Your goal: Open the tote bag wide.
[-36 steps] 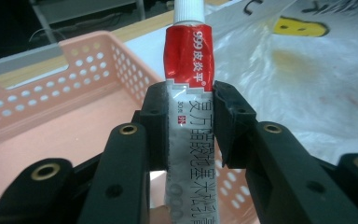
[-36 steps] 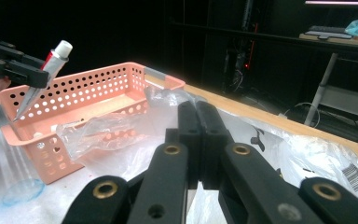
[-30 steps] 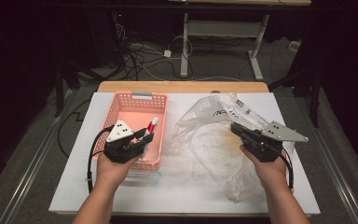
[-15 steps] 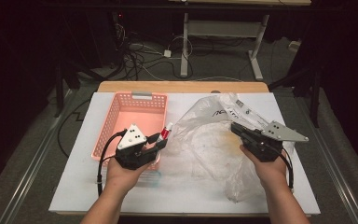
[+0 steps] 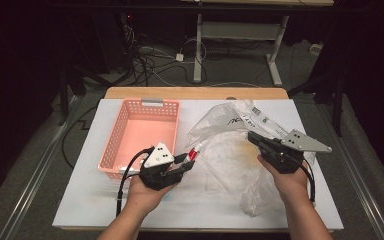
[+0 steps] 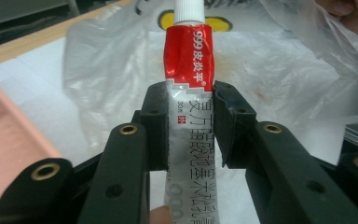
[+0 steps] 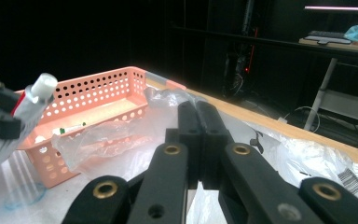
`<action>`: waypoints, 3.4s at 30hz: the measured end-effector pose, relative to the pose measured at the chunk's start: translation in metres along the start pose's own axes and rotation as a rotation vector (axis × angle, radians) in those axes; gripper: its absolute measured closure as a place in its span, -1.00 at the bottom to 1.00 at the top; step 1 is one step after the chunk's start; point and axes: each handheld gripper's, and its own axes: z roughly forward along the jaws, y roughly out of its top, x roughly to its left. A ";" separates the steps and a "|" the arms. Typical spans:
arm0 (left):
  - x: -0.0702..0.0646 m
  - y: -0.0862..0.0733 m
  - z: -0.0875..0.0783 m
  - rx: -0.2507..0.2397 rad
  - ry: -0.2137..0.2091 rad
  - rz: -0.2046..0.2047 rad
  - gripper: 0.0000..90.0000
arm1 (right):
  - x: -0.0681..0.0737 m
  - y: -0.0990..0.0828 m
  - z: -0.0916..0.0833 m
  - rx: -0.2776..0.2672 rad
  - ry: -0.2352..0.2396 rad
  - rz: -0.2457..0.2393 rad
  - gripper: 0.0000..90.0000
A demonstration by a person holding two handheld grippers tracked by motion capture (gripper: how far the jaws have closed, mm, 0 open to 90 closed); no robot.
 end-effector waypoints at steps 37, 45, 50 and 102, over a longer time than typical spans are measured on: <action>-0.028 0.015 0.077 0.072 -0.043 0.043 0.48 | 0.000 0.000 0.000 0.000 0.009 0.001 1.00; -0.025 0.021 0.099 0.099 -0.020 0.043 0.48 | -0.001 0.000 -0.001 -0.006 0.012 0.002 1.00; -0.027 0.025 0.110 0.109 -0.014 0.053 0.48 | -0.001 0.000 -0.001 -0.006 0.010 0.008 1.00; -0.017 0.031 0.214 0.173 0.083 0.012 0.47 | -0.007 -0.001 -0.001 -0.014 0.008 0.025 1.00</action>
